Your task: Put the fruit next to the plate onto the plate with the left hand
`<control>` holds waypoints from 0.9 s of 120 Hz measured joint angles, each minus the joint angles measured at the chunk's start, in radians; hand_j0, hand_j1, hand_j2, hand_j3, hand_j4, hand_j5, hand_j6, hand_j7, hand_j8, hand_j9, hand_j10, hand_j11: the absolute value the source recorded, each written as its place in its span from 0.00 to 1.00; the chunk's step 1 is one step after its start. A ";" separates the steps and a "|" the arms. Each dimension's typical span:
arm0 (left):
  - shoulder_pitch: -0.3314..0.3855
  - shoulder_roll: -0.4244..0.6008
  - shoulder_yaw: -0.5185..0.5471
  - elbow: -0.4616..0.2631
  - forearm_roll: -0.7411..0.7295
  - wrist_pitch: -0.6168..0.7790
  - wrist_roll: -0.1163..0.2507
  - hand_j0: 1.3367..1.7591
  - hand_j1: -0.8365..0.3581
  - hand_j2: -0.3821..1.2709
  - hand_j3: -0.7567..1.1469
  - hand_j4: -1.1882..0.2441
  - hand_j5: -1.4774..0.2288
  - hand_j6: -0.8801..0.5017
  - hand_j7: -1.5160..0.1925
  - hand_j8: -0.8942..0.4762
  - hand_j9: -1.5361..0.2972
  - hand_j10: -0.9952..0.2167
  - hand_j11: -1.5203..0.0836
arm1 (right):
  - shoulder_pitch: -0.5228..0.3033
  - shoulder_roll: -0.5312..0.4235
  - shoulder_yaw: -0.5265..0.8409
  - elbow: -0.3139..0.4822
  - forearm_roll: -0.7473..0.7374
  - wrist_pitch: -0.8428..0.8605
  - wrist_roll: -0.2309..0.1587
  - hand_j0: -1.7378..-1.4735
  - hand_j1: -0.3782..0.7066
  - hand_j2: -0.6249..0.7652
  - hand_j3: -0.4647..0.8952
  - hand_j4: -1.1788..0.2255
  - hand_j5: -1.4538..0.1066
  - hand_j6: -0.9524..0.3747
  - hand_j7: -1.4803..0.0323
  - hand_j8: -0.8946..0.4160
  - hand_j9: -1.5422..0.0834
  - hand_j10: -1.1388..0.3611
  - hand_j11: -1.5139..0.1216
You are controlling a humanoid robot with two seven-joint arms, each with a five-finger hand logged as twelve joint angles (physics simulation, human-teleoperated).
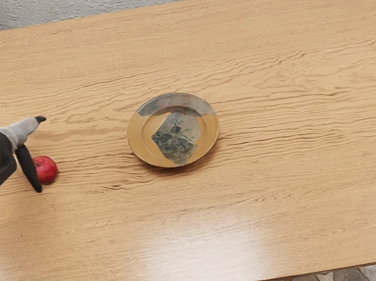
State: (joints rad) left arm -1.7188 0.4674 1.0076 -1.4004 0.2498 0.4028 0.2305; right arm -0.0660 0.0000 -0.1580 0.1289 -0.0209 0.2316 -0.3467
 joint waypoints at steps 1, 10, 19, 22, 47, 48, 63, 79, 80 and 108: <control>0.000 -0.001 0.001 -0.002 0.000 0.002 0.000 0.76 0.98 0.23 0.40 0.82 0.86 0.63 0.88 0.64 0.83 0.81 0.94 | 0.000 0.000 0.000 0.000 0.000 0.000 0.000 0.30 0.03 0.45 0.34 0.84 0.93 0.72 0.98 0.68 0.95 0.76 0.93; -0.001 -0.001 0.008 -0.019 -0.002 0.017 0.000 0.76 0.98 0.23 0.40 0.82 0.86 0.63 0.88 0.64 0.83 0.81 0.94 | 0.000 0.000 0.000 0.000 0.000 0.000 0.000 0.30 0.03 0.45 0.34 0.84 0.93 0.72 0.98 0.68 0.95 0.76 0.93; -0.001 -0.005 0.010 -0.027 -0.002 0.025 0.000 0.76 0.95 0.24 0.40 0.80 0.84 0.61 0.86 0.62 0.81 0.79 0.92 | 0.000 0.000 0.000 0.000 0.000 0.000 0.000 0.30 0.03 0.45 0.34 0.84 0.93 0.72 0.98 0.68 0.95 0.76 0.93; 0.000 -0.007 0.011 -0.028 -0.002 0.026 0.000 0.76 0.93 0.24 0.40 0.78 0.82 0.59 0.84 0.61 0.79 0.77 0.90 | 0.000 0.000 0.000 0.000 0.000 0.000 0.000 0.30 0.03 0.45 0.34 0.84 0.93 0.72 0.98 0.68 0.95 0.76 0.93; 0.013 -0.016 0.012 -0.042 -0.003 0.030 0.001 0.76 0.77 0.26 0.40 0.67 0.69 0.47 0.72 0.49 0.68 0.63 0.76 | 0.000 0.000 0.000 0.000 0.000 0.000 0.000 0.30 0.03 0.45 0.34 0.84 0.93 0.72 0.98 0.68 0.95 0.76 0.93; 0.013 -0.016 0.012 -0.042 -0.003 0.030 0.001 0.76 0.76 0.26 0.40 0.67 0.69 0.47 0.71 0.48 0.67 0.63 0.76 | 0.000 0.000 0.000 0.000 0.000 0.000 0.000 0.30 0.03 0.45 0.34 0.84 0.93 0.72 0.98 0.68 0.95 0.76 0.93; 0.028 -0.016 0.014 -0.041 -0.003 0.039 0.003 0.76 0.71 0.27 0.40 0.64 0.65 0.44 0.68 0.45 0.64 0.59 0.72 | 0.000 0.000 0.000 0.000 0.000 0.000 0.000 0.30 0.03 0.45 0.34 0.84 0.93 0.72 0.98 0.68 0.95 0.76 0.93; 0.033 -0.015 0.013 -0.036 -0.002 0.054 0.004 0.76 0.66 0.27 0.40 0.60 0.62 0.40 0.64 0.41 0.61 0.55 0.68 | 0.000 0.000 0.000 0.000 0.000 0.000 0.000 0.30 0.03 0.45 0.34 0.84 0.93 0.72 0.98 0.68 0.95 0.76 0.93; 0.035 -0.015 0.012 -0.036 -0.002 0.055 0.004 0.76 0.66 0.27 0.40 0.60 0.61 0.40 0.64 0.41 0.60 0.55 0.68 | 0.000 0.000 0.000 0.000 0.000 0.000 0.000 0.30 0.03 0.45 0.34 0.84 0.93 0.72 0.98 0.68 0.95 0.76 0.93; 0.056 -0.020 0.006 -0.018 -0.003 0.068 0.005 0.76 0.56 0.29 0.40 0.52 0.53 0.32 0.55 0.33 0.52 0.46 0.59 | 0.000 0.000 0.000 0.000 0.000 0.000 0.000 0.30 0.03 0.45 0.34 0.84 0.93 0.72 0.98 0.68 0.95 0.76 0.93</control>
State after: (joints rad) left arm -1.6628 0.4477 1.0133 -1.4186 0.2473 0.4709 0.2356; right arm -0.0660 0.0000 -0.1580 0.1289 -0.0209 0.2316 -0.3466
